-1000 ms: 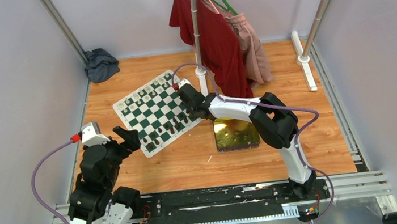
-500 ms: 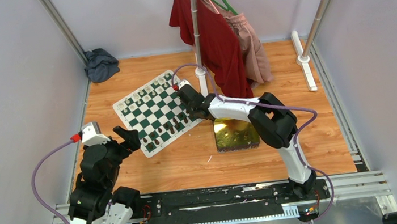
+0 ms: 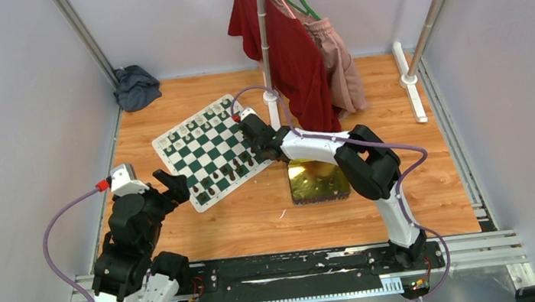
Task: Set up the chess pieces on the board
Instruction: Place the chess piece on the chessboard, then pick up the chess piece from the storage box.
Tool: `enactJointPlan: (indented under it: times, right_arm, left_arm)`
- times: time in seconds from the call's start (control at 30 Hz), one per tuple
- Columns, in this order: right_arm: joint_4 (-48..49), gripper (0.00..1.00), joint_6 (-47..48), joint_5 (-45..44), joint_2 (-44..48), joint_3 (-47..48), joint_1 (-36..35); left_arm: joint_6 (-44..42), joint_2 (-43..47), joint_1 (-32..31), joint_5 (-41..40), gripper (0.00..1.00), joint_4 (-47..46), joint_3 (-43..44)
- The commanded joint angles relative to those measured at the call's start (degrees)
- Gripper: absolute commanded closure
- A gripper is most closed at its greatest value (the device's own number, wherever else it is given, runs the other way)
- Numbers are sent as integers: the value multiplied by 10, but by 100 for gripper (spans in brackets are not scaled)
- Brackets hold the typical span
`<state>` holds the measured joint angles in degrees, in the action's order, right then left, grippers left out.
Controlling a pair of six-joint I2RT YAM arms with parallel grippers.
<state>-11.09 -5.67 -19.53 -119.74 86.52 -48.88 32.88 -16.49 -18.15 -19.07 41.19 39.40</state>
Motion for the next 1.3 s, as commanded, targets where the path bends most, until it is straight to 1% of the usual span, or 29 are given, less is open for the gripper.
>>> enactJointPlan:
  times: [0.0,0.23,0.5,0.77,0.9,1.03,1.27]
  right_arm:
    - [-2,62,11,-7,20,3,-3]
    - [-2,61,10,-10,51,-13,-4]
    - [-18,56,4,-20,105,-33,-8]
    - [-64,54,-26,-56,208,-94,-17]
    - [-106,53,-68,-94,282,-145,-29]
    - [-150,53,-131,-126,349,-204,-39]
    - [-231,52,-232,-161,451,-289,-50]
  left_arm:
    - [-10,-3,-3,2,0,-9,-8]
    - [-10,-1,-3,2,0,-8,-8]
    - [-10,1,-3,0,0,-8,-8]
    - [-10,7,-3,0,0,-8,-8]
    - [-11,10,-3,1,0,-9,-8]
    - [-10,9,-3,3,0,-9,-8]
    - [-12,11,-3,9,0,-9,-7]
